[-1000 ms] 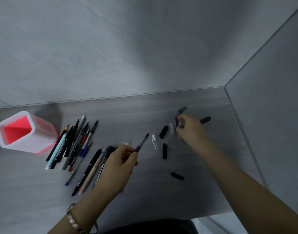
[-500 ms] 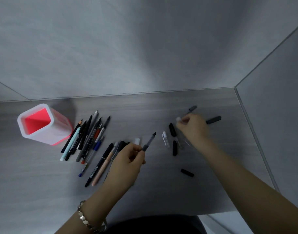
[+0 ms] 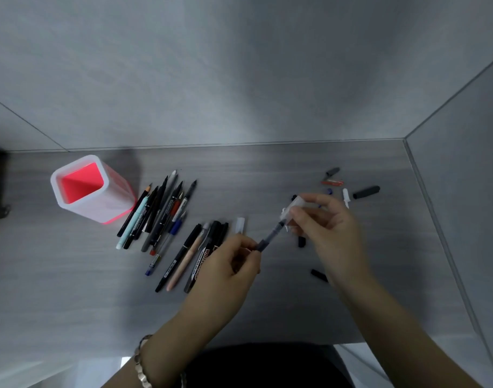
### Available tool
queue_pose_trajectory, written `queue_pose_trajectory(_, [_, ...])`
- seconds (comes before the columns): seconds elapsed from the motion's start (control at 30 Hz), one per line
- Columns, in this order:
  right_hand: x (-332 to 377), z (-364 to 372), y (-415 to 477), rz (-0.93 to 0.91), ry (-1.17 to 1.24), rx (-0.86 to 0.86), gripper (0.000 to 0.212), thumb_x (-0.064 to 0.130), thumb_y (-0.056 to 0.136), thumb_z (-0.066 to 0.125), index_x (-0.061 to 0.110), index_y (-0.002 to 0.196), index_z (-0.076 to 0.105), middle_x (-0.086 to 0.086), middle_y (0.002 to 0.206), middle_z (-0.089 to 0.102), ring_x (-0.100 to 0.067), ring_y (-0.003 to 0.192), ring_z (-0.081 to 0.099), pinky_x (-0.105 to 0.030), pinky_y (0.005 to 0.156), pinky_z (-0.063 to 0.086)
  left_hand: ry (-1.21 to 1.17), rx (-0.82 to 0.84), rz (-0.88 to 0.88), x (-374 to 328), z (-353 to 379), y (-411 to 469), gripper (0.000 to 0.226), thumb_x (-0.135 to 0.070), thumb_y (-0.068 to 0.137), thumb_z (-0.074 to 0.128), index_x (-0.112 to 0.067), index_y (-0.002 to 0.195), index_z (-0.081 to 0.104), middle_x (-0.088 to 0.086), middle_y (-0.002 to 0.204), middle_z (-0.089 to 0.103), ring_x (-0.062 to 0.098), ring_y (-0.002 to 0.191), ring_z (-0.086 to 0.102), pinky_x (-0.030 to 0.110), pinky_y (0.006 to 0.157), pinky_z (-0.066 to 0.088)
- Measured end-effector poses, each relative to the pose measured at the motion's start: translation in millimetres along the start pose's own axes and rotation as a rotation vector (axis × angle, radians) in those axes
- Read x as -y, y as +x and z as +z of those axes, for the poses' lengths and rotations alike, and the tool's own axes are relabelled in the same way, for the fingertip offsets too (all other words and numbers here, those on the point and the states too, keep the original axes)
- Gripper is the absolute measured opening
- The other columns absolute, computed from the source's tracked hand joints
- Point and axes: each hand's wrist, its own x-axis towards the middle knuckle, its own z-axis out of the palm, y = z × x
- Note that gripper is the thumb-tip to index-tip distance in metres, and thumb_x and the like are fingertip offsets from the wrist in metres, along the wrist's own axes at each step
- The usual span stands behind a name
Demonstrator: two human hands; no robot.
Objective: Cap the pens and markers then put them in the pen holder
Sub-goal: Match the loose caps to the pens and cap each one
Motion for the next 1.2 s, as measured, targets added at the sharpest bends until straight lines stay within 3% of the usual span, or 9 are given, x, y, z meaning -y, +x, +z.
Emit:
queue_pose_trajectory(0.07, [-2.2,3.6,-7.3,0.011,0.007,0.015,0.017,0.000,0.080,0.061,0.013,0.090,0.059,-0.007,0.083,0.069,-0.003,0.064,0.066,-0.013,0.056,0.052,0.002,0.005,0.027,1.4,-0.1,-3.2,0.009,-0.016,0.088,0.053,-0.021,0.083,0.058,0.002,0.066,0.060,0.011,0.056,0.050,0.035,0.057,0.047])
queue_pose_trajectory(0.2, [-9.4,8.2,-22.0,0.036,0.081,-0.004,0.018,-0.003,0.078,0.060,0.009,0.092,0.058,-0.007,0.078,0.068,-0.006,0.067,0.067,-0.015,0.059,0.054,0.027,0.009,0.048,4.7,-1.7,-12.3,0.012,-0.016,0.088,0.054,-0.024,0.079,0.059,-0.006,0.059,0.057,-0.002,0.053,0.053,0.012,0.054,0.043])
queue_pose_trajectory(0.27, [-12.1,10.5,-27.9,0.052,0.120,-0.010,0.017,-0.002,0.079,0.059,0.011,0.091,0.058,-0.002,0.070,0.071,-0.007,0.067,0.067,-0.017,0.061,0.055,-0.006,0.008,0.026,3.8,-3.1,-15.3,0.013,-0.013,0.088,0.055,-0.020,0.078,0.060,-0.006,0.056,0.055,-0.002,0.049,0.051,0.011,0.052,0.041])
queue_pose_trajectory(0.47, [-20.2,22.2,-29.9,0.083,0.117,0.053,0.019,-0.002,0.082,0.056,0.016,0.090,0.058,0.000,0.066,0.073,-0.011,0.064,0.069,-0.019,0.058,0.056,-0.610,0.192,-0.370,2.7,-12.6,-21.7,0.020,-0.011,0.093,0.044,-0.008,0.079,0.058,-0.002,0.050,0.047,0.003,0.033,0.029,0.012,0.033,0.020])
queue_pose_trajectory(0.53, [-25.8,23.6,-26.4,0.127,0.031,0.110,0.022,0.000,0.082,0.058,0.020,0.091,0.057,0.001,0.066,0.074,-0.011,0.063,0.069,-0.018,0.056,0.055,-0.362,0.130,-0.281,15.0,-19.3,-18.8,0.018,-0.012,0.092,0.047,-0.011,0.078,0.058,-0.004,0.052,0.050,0.003,0.035,0.035,0.017,0.037,0.028])
queue_pose_trajectory(0.63, [-35.4,23.6,-20.6,0.173,-0.114,0.165,0.028,0.000,0.082,0.059,0.025,0.095,0.055,-0.004,0.066,0.071,-0.008,0.060,0.068,-0.019,0.055,0.056,0.202,-0.198,-0.044,48.7,-38.2,-3.4,0.013,-0.018,0.089,0.053,-0.021,0.078,0.058,-0.007,0.063,0.055,0.009,0.057,0.053,0.026,0.058,0.041])
queue_pose_trajectory(0.73, [-44.9,18.1,-14.8,0.192,-0.233,0.171,0.024,0.000,0.084,0.057,0.018,0.100,0.055,-0.007,0.076,0.069,-0.008,0.063,0.067,-0.019,0.060,0.056,0.446,-0.406,-0.049,80.5,-59.9,11.5,0.010,-0.014,0.088,0.055,-0.007,0.091,0.061,0.008,0.091,0.056,0.022,0.080,0.055,0.026,0.073,0.039])
queue_pose_trajectory(0.97, [-52.8,-1.1,-7.2,0.198,-0.358,0.169,0.018,-0.001,0.086,0.053,0.009,0.102,0.056,-0.009,0.079,0.065,-0.014,0.071,0.062,-0.006,0.059,0.049,0.728,-0.429,-0.051,107.1,-67.1,37.8,0.022,-0.019,0.088,0.055,0.002,0.086,0.061,0.021,0.093,0.060,0.038,0.088,0.055,0.042,0.068,0.044])
queue_pose_trajectory(1.2, [-61.4,-37.8,11.7,0.182,-0.488,0.039,0.017,0.001,0.086,0.055,0.010,0.101,0.058,-0.009,0.083,0.065,-0.006,0.065,0.062,-0.006,0.058,0.047,1.042,-0.310,-0.123,103.9,-77.9,60.0,0.019,-0.015,0.091,0.047,-0.001,0.091,0.059,0.016,0.099,0.063,0.034,0.091,0.059,0.036,0.064,0.039])
